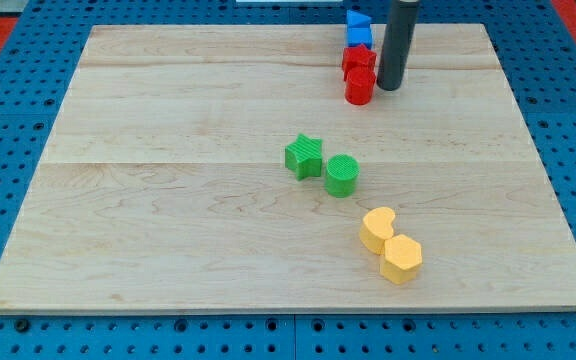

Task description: Push the green star down a bit

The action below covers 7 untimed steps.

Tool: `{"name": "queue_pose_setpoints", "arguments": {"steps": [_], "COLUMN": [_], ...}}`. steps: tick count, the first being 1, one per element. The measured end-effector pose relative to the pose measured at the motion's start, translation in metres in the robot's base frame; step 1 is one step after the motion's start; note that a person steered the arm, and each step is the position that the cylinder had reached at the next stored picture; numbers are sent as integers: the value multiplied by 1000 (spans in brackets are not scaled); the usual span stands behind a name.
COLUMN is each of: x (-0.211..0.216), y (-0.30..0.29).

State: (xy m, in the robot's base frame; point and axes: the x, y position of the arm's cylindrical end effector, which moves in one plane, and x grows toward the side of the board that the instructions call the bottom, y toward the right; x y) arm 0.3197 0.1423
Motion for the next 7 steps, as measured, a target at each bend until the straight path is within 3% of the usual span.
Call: {"name": "queue_pose_setpoints", "arguments": {"steps": [2, 5, 6, 7], "x": [67, 94, 101, 117], "y": [10, -114, -140, -131]}}
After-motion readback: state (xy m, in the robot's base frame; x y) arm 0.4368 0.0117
